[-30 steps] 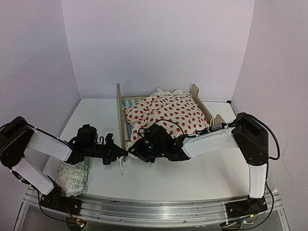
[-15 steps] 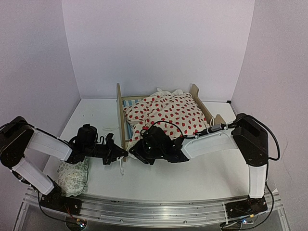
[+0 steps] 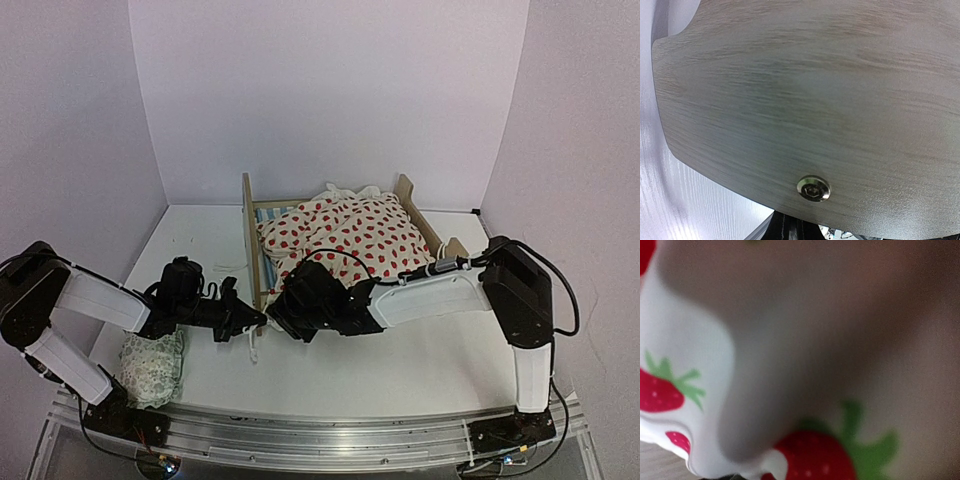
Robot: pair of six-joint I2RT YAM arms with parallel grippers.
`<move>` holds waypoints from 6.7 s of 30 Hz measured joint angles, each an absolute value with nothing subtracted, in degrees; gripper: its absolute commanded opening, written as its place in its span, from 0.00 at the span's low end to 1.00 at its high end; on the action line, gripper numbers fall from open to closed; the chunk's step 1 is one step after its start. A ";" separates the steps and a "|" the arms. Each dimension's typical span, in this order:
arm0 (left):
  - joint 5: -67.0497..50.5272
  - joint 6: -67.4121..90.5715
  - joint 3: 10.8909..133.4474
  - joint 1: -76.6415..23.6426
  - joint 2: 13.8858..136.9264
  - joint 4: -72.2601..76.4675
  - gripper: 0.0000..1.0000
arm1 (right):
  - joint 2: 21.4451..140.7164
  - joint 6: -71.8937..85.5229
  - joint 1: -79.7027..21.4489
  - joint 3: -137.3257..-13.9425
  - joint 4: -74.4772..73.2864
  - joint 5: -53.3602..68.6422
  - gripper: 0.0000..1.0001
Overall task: Set up the pet bed
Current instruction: Tie the left ropes of the mattress closest to the robot on the bed frame base.
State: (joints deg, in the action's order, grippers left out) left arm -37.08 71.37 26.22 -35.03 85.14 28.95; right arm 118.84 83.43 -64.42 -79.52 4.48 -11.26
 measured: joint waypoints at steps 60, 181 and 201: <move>-37.67 65.94 28.87 -34.52 83.38 20.37 0.03 | 111.98 19.92 -66.83 -70.80 1.94 10.40 0.44; -9.72 41.50 34.37 -47.87 70.22 -6.55 0.65 | 116.79 -12.26 -62.46 -74.87 11.13 -6.87 0.00; -9.23 36.89 31.14 -47.97 81.38 -0.06 0.61 | 114.19 -6.57 -62.46 -74.44 7.61 -8.76 0.00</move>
State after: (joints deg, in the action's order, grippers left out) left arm -9.23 36.89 31.14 -47.97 81.38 -0.06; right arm 114.19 -6.57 -62.46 -74.44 7.61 -8.76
